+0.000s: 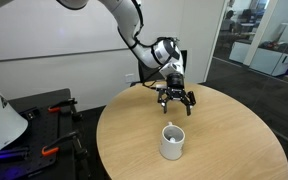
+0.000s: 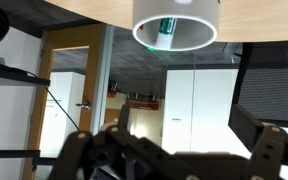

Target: Pick up the pen from the table and put it in the mug cup.

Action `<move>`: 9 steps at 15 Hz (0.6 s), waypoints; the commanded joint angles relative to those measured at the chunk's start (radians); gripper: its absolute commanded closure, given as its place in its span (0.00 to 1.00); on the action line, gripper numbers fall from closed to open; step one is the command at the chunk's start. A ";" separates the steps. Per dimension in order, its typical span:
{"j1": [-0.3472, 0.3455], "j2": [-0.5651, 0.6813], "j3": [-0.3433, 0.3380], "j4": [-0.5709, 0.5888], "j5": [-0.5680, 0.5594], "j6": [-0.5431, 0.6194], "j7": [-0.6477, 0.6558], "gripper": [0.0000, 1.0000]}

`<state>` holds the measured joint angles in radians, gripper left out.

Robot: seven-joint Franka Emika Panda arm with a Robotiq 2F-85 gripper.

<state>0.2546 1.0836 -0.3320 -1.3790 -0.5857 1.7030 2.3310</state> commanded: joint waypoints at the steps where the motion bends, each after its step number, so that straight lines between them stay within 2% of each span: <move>1: 0.036 -0.126 0.008 -0.133 -0.030 -0.035 0.118 0.00; 6: 0.058 -0.254 0.028 -0.257 -0.085 -0.074 0.262 0.00; 9: 0.047 -0.311 0.062 -0.306 -0.126 -0.100 0.312 0.00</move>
<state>0.3106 0.8719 -0.3117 -1.5891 -0.6659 1.6331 2.5726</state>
